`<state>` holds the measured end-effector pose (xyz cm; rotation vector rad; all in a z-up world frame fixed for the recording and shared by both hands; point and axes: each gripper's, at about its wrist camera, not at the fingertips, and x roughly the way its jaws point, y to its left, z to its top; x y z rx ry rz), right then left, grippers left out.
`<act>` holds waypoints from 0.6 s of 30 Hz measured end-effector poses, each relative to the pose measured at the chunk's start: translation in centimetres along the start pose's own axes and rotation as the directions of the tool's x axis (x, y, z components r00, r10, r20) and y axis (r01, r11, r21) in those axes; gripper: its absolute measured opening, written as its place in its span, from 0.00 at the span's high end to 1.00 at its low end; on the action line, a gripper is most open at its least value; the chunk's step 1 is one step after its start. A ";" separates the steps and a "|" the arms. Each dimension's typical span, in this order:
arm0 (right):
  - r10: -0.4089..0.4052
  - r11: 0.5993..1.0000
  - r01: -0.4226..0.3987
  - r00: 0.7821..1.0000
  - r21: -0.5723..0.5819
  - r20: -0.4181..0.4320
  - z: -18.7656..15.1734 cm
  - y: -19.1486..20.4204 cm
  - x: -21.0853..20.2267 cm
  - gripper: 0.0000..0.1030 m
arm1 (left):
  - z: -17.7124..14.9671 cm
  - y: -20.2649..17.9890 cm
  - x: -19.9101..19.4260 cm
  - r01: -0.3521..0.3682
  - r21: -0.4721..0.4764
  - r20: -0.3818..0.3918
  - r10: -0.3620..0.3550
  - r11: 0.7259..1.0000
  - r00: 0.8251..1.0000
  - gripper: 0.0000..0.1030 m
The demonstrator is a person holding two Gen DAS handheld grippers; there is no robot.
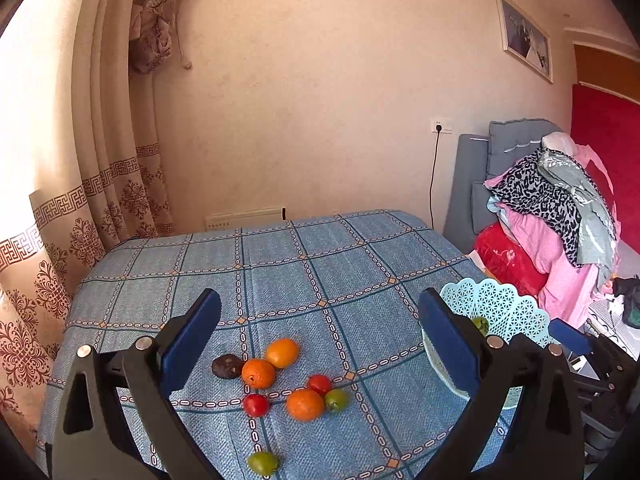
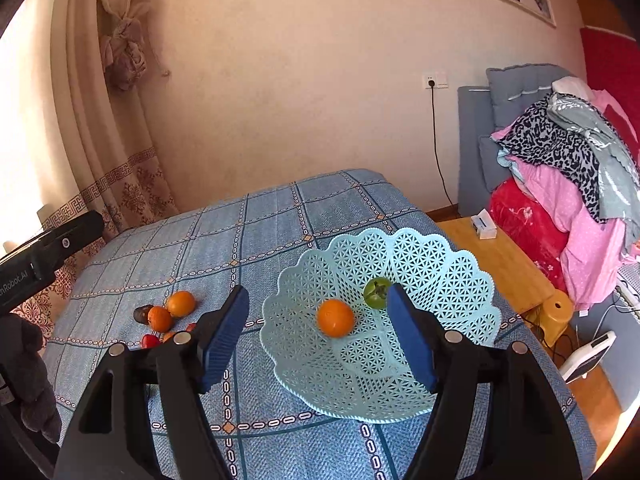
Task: Organize fruits
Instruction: 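Move both open tools back toward the remaining fruit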
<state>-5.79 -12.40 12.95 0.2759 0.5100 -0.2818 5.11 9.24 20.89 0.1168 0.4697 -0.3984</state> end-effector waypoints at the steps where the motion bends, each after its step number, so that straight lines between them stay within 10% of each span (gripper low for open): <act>1: 0.005 1.000 -0.005 1.000 -0.011 -0.006 -0.2 0.5 0.1 0.28 | -0.4 0.5 0.0 -0.009 -0.007 -0.007 0.009 1.000 1.000 0.03; 18: 0.084 0.988 -0.096 0.991 -0.117 -0.108 -3.6 6.2 1.6 0.26 | -8.3 7.3 1.8 -0.111 -0.093 -0.177 0.093 0.989 0.980 0.03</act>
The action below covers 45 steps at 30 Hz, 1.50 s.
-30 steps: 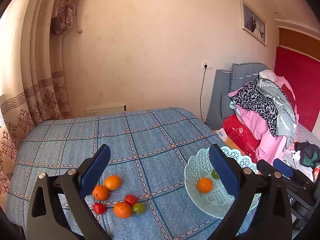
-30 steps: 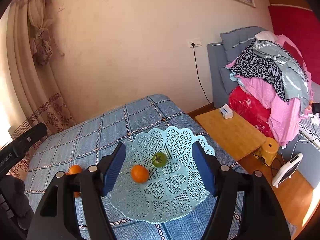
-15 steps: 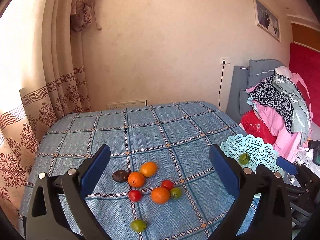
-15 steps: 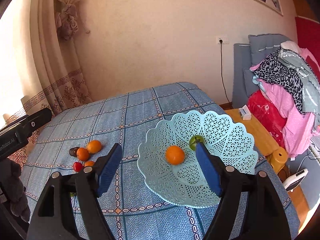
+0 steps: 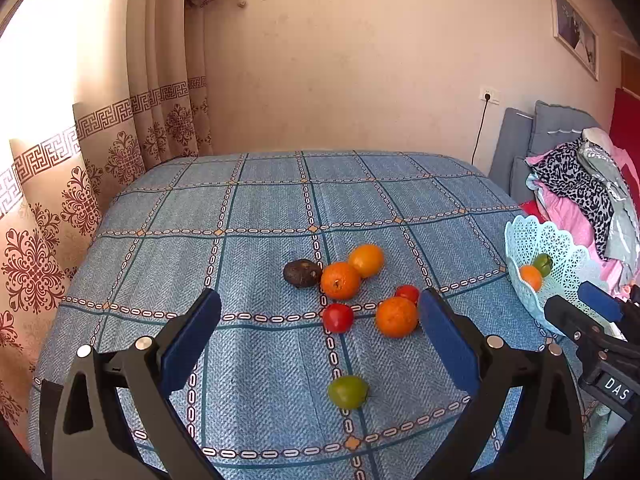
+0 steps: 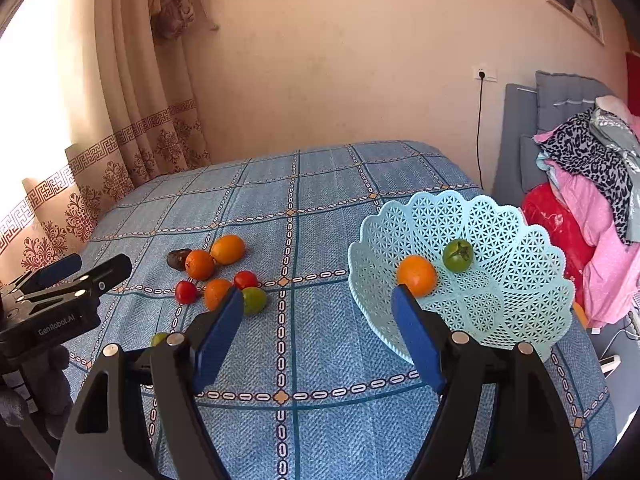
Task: Organize fruits
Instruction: 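Move both open tools back toward the remaining fruit, then grasp the green tomato with the left tool, then hold the green tomato in the left tool while the right tool grasps an orange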
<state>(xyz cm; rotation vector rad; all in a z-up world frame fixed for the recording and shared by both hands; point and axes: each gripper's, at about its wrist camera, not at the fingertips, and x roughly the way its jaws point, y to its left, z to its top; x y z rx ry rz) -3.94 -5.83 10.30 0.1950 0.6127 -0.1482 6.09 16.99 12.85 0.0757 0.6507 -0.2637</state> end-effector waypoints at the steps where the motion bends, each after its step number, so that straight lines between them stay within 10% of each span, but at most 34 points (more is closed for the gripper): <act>1: 0.010 1.000 -0.010 1.000 0.004 -0.008 -0.1 0.2 0.2 0.26 | -0.4 0.2 0.3 -0.003 0.001 -0.012 0.003 1.000 1.000 0.03; 15: 0.048 0.998 -0.049 0.997 -0.025 -0.057 -1.0 2.8 2.4 0.26 | -5.7 -0.3 3.9 0.012 0.059 -0.155 -0.003 0.998 0.988 0.04; 32: 0.110 0.992 -0.117 0.986 -0.052 -0.126 -0.8 5.5 6.1 0.27 | -6.7 -1.0 5.9 0.114 0.058 -0.231 -0.098 0.992 0.968 0.47; 35: 0.135 0.988 -0.144 0.980 -0.048 -0.145 -0.8 6.0 6.7 0.27 | -6.8 -1.1 5.6 0.142 0.055 -0.225 -0.126 0.988 0.966 0.69; 45: 0.196 0.977 -0.209 0.960 -0.047 -0.201 -0.9 7.2 9.1 0.47 | -6.6 0.1 4.7 0.070 0.001 -0.172 -0.069 0.998 0.983 0.71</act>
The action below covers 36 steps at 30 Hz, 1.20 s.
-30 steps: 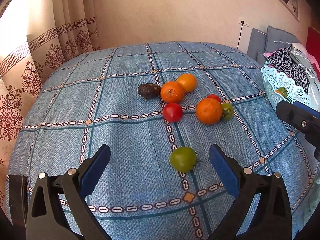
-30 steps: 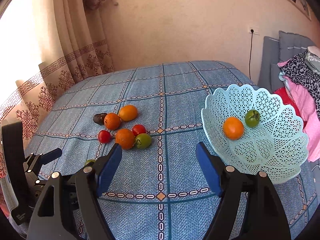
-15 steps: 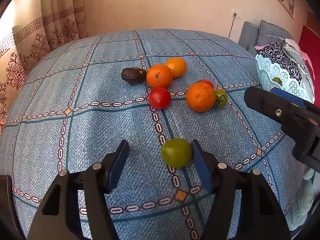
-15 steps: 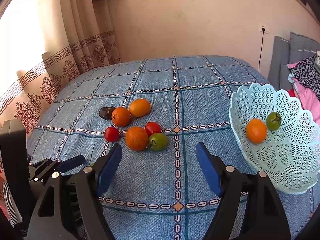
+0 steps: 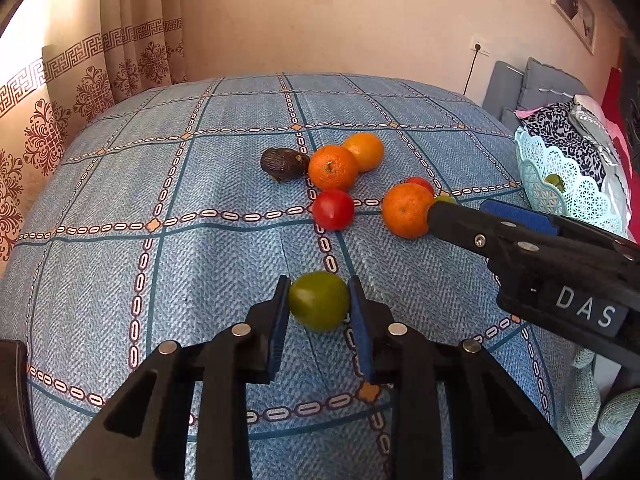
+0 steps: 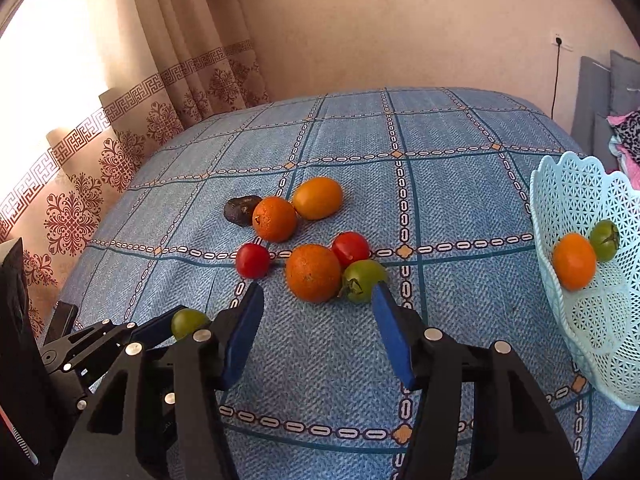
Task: Organize fruits
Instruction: 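Hold the green tomato in the left tool while the right tool grasps an orange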
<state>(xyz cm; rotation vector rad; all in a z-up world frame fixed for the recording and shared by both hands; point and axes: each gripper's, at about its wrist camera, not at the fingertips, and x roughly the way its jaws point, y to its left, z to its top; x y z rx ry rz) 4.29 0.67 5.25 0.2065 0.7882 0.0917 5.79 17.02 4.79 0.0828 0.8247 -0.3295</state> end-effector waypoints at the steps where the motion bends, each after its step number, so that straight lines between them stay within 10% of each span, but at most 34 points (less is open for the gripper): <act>1: 0.001 1.000 -0.001 1.000 -0.001 0.000 0.1 0.0 0.2 0.47 | 0.1 0.1 -0.1 -0.004 -0.006 0.003 0.004 1.000 1.000 0.71; 14: -0.028 0.997 0.029 1.000 -0.068 0.013 1.2 1.1 2.6 0.50 | 0.4 2.0 0.0 -0.041 -0.065 0.010 0.042 0.997 0.999 0.71; 36: 0.141 0.987 -0.145 0.988 -0.068 -0.065 -1.1 2.2 0.7 0.50 | 0.2 3.5 0.1 -0.058 -0.114 0.012 0.060 0.992 0.998 0.71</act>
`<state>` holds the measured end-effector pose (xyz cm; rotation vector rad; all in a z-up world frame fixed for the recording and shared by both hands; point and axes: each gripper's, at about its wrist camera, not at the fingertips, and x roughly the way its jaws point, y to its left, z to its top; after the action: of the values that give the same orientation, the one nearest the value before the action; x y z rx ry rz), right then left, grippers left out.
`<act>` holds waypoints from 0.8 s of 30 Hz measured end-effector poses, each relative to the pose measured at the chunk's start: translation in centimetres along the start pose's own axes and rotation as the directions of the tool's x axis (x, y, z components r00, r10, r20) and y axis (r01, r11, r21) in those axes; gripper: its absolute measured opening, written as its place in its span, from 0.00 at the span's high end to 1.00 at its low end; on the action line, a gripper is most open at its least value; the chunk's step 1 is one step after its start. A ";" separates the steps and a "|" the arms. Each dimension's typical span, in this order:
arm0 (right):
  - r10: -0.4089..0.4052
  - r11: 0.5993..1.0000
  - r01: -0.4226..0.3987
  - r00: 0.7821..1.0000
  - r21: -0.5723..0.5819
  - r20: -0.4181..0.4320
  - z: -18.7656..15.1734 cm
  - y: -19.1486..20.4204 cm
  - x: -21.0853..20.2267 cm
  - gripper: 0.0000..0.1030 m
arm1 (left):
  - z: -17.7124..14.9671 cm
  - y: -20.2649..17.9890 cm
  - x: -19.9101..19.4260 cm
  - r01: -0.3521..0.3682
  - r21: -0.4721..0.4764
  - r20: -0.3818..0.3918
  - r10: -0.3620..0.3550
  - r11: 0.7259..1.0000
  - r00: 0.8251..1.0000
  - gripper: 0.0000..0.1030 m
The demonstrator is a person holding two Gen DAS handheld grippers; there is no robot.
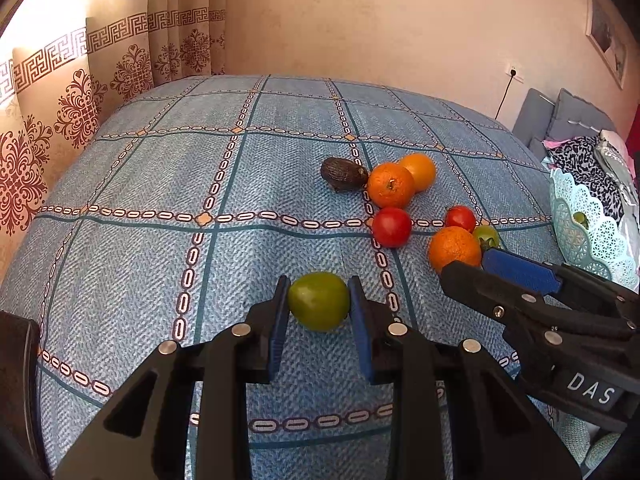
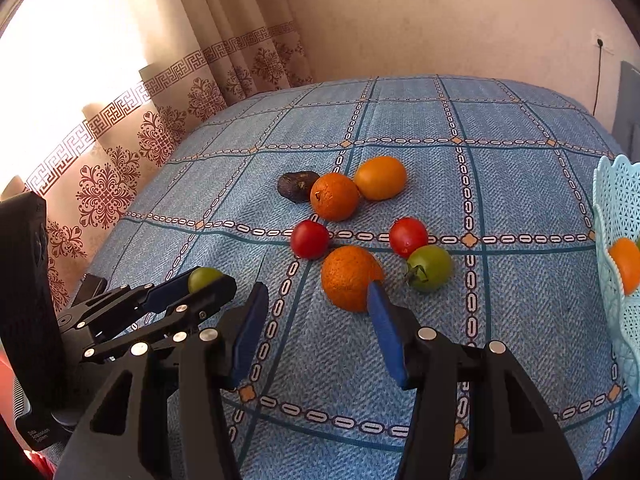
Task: Organize fruits
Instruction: 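Hold the green tomato in the left tool while the right tool grasps an orange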
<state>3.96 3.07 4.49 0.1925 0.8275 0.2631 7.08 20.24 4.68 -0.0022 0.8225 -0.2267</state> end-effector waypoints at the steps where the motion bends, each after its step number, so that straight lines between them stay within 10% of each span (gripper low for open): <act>1: 0.002 1.000 -0.002 1.000 0.001 -0.006 -0.1 0.1 0.0 0.50 | 0.0 0.0 0.0 -0.003 -0.002 0.001 0.003 1.000 1.000 0.71; 24: -0.066 0.997 0.068 0.997 0.040 -0.047 0.5 0.2 3.4 0.57 | -0.1 0.4 -0.6 -0.032 -0.015 0.016 0.032 0.999 0.999 0.71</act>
<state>6.45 4.24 2.51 0.1983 0.8836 0.1880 6.72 20.75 4.97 -0.0042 0.8076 -0.1902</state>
